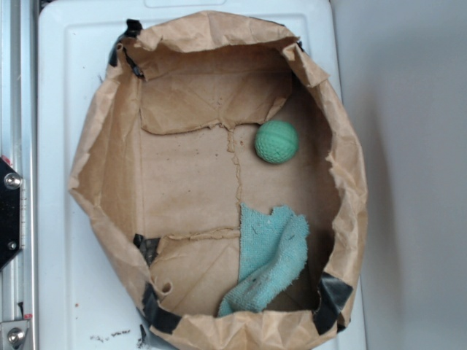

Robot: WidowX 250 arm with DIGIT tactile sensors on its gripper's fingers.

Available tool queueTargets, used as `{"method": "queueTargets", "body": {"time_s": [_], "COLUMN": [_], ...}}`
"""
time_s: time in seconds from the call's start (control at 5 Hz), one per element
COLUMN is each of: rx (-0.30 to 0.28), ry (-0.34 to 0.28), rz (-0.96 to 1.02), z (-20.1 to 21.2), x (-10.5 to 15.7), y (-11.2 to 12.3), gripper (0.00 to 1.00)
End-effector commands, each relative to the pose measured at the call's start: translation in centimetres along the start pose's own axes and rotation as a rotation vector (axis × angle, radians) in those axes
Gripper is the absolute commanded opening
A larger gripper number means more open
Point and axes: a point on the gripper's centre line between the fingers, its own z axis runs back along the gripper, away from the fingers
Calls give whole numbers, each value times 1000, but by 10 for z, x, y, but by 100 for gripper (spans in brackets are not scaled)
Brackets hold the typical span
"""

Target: Grab the green ball.

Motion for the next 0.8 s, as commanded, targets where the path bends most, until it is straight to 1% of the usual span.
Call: {"method": "queueTargets", "body": {"time_s": [0.0, 0.2, 0.4, 0.6], "rx": [-57, -71, -112, -120], "ry": [-45, -123, -164, -219], "rz": [66, 88, 97, 117], "z": [-23, -40, -60, -77], "x": [49, 65, 86, 107], "y": [-3, -2, 3, 5], "gripper": [100, 100, 100, 100]}}
